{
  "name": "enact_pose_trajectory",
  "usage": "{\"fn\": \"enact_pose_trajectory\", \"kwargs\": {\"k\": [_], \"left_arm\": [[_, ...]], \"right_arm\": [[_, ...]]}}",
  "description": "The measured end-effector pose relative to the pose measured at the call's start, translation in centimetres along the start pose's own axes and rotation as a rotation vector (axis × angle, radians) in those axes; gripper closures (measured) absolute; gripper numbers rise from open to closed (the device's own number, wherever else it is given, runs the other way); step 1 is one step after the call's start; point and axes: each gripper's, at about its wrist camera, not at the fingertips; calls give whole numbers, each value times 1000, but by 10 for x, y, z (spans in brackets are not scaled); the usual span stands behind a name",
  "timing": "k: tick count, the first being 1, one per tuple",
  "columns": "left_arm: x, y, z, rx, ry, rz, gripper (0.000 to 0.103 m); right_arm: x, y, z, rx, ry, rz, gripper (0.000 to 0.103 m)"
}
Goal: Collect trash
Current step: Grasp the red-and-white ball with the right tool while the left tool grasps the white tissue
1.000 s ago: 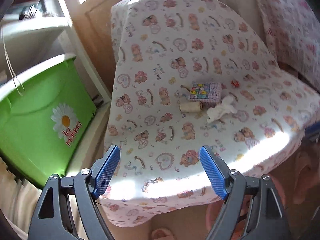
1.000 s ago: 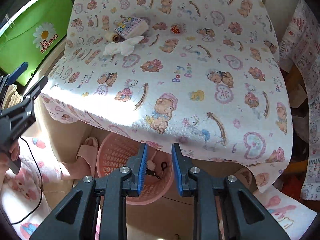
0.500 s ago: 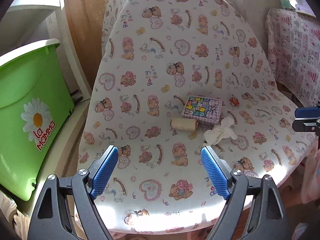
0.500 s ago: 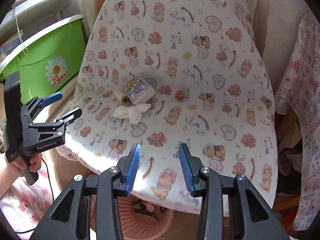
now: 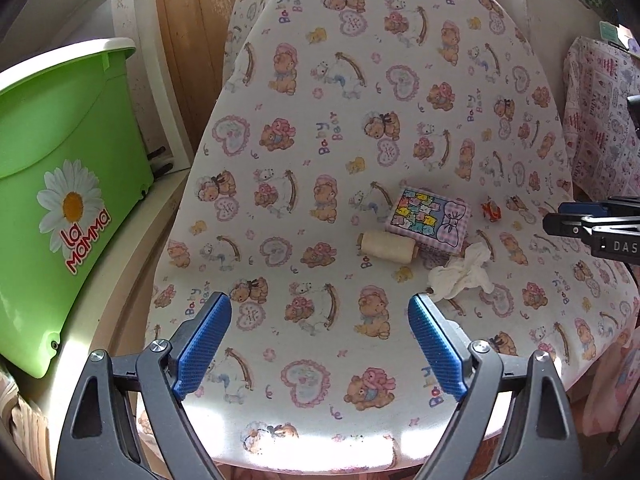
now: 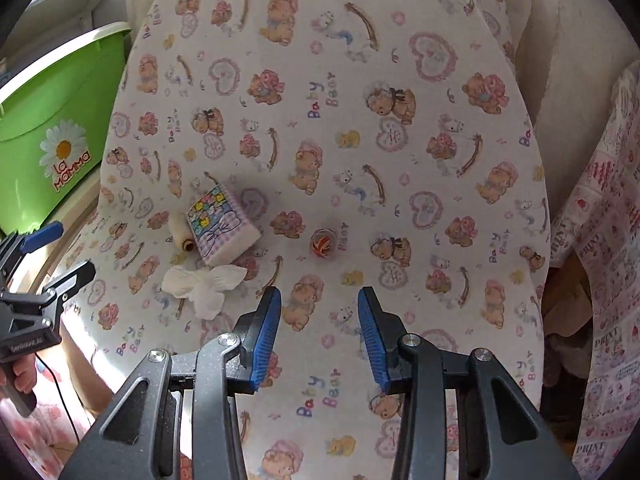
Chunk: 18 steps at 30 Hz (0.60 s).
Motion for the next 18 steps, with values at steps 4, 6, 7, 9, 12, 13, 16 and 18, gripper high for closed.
{"fn": "enact_pose_trajectory", "kwargs": {"k": [4,6,7,9,12,13,16,18], "left_arm": [[-1,5,-7,-10,40,35,14],[-1,7,-7,-9,45,39,14],[-1,7,-4,-9,35,38,14],[1,7,1,-6,13,24,13],[3,6,3,13,-3,12,11],[3,6,2,8,1,15,11],[0,4,-2,2,18,16,11],[-3,2,-4,-3,28,12,11]], "right_arm": [[12,8,-23,-24,5,31,61],[19,10,-35,-50,0,42,61],[21,9,-42,-53,8,32,61],[23,6,-53,-43,26,-4,62],[24,3,-67,-38,41,-36,64],[25,3,-72,-39,46,-38,66],[26,5,-82,-29,62,-53,71],[27,7,-85,-18,66,-65,75]]}}
Point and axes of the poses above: each gripper's, at about its wrist camera, not at the fingertips, and z roughly against the way its jaws point, y to its left, x to its top, and after that the axes turned 9 degrees about -y, right-handed
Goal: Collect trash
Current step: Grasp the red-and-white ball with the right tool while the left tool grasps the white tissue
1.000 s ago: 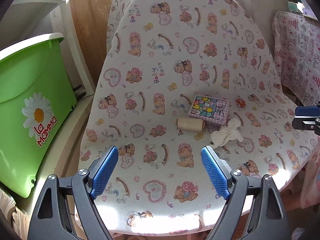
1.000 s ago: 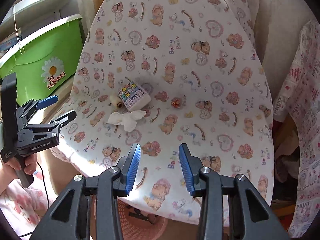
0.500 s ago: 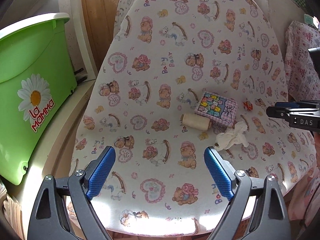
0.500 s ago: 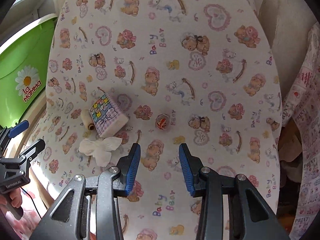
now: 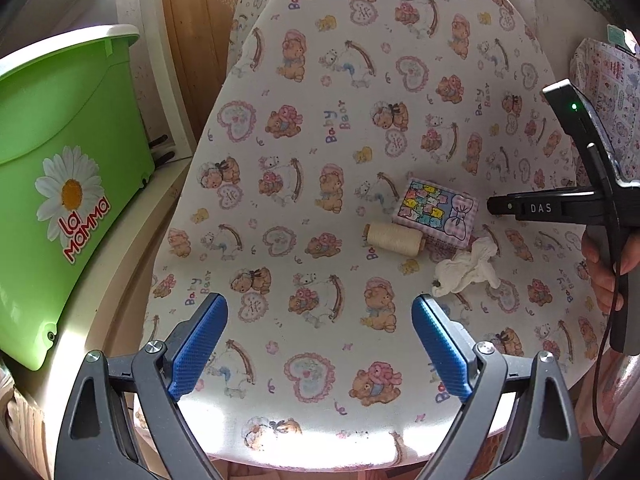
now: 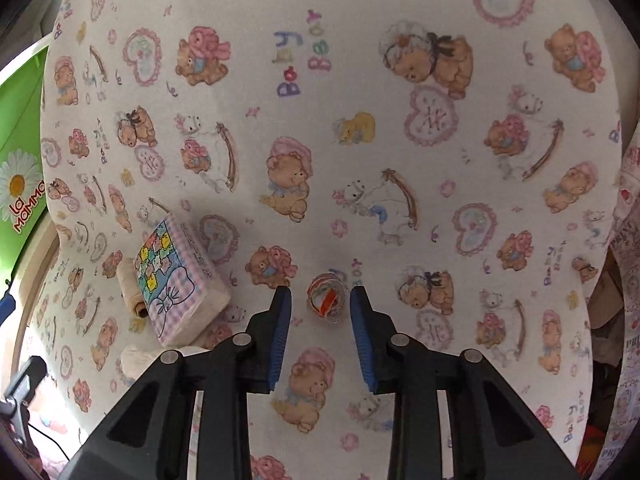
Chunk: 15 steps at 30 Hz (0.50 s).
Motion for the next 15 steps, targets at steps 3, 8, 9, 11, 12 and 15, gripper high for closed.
{"fn": "enact_pose_trajectory", "kwargs": {"k": [3,8,9,11,12,15], "left_arm": [[-5,-4,-3,-15,25,9,11],[-11,-15,3,-64,34,27,11],[-11,-18,4,-66,29,22,11],[-12,-20,4,-71,37,19,10],[-12,-19,3,-78,46,28,10],[-13,-14,1,-98,52,74,10]], "right_arm": [[1,3,-4,4,12,-5,86],[-2,-2,-9,-11,14,-14,86],[-3,-9,-7,-9,14,-22,86],[-5,-13,-8,15,11,-46,89],[-6,-14,-8,29,14,-47,97],[-10,-17,8,60,-10,-47,98]]}}
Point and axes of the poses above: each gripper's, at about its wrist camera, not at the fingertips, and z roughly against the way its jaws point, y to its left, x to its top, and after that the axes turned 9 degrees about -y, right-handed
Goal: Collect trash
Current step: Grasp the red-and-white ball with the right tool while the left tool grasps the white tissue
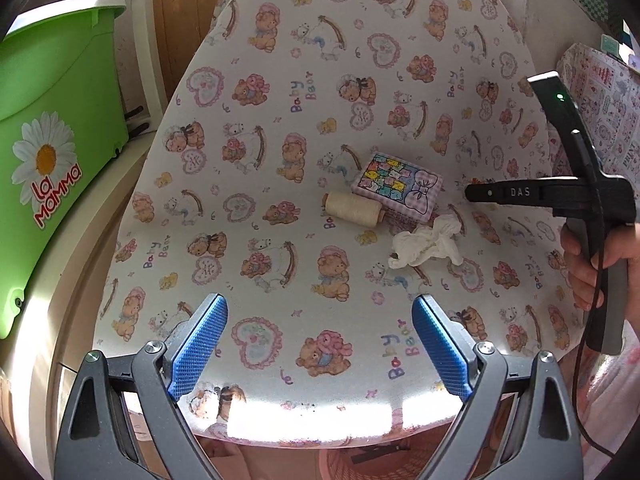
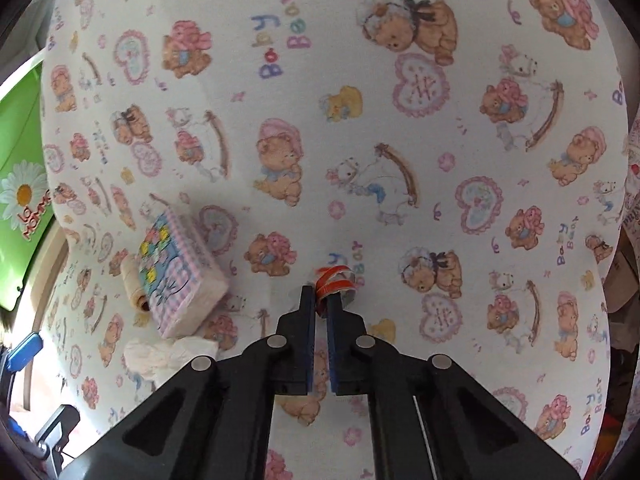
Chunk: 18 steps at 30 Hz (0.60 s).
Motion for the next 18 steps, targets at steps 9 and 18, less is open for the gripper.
{"fn": "enact_pose_trajectory", "kwargs": {"k": [9,18], "left_arm": [[2,-8,0,-43,-26,-18,24],[-3,-19,-18,-168,69,21,34]], "right_arm": [[-27,27,65,85,42,60,98],[-65,33,125,130,36,73,98]]}}
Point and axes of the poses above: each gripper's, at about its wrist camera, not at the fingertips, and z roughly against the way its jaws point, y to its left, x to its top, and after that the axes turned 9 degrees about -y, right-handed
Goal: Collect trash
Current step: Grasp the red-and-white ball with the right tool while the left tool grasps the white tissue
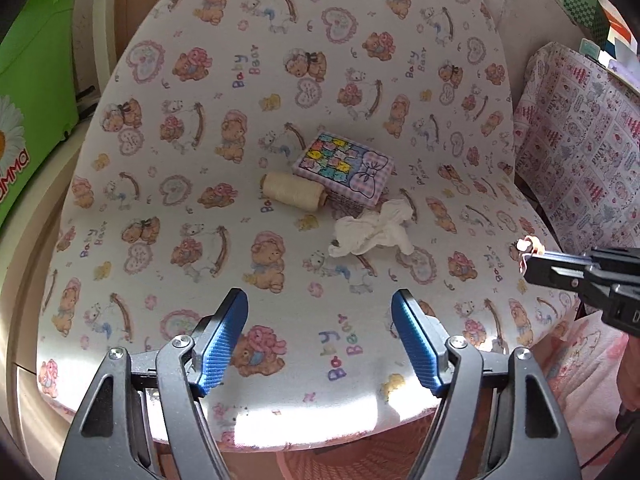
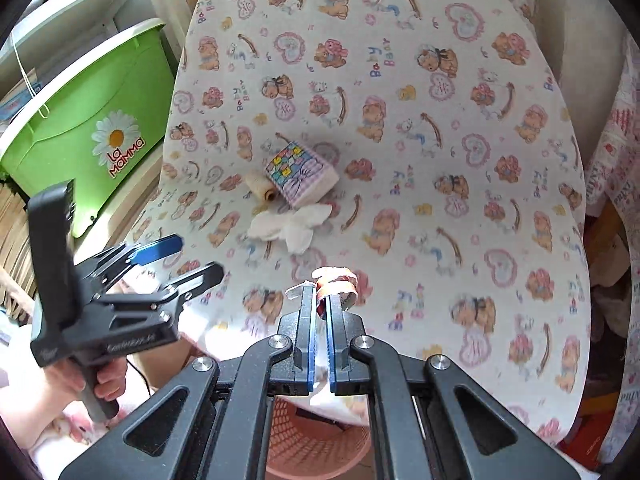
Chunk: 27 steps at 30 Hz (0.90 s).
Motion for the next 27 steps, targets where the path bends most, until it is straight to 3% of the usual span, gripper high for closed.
{"fn": "enact_pose_trajectory", "kwargs": {"k": [2,9,16,19,27], "left_arm": [[4,-4,-5,6,4,-2,43],[22,-19,-23,5,-17,19,51],[20,-20,-39,4,13,33,79],[18,-22,-42,6,28,27,99],[20,-33,-17,-21,-24,-9,100]], "right_arm": [[-2,6,-10,6,20,-3,98],[-3,14,-17,-19,20,34,98],[-3,4,-12,-32,9,7,98],[-4,2,-7,-45,-6,17,98],[-7,-13,2,-73,-12,-16,98]]}}
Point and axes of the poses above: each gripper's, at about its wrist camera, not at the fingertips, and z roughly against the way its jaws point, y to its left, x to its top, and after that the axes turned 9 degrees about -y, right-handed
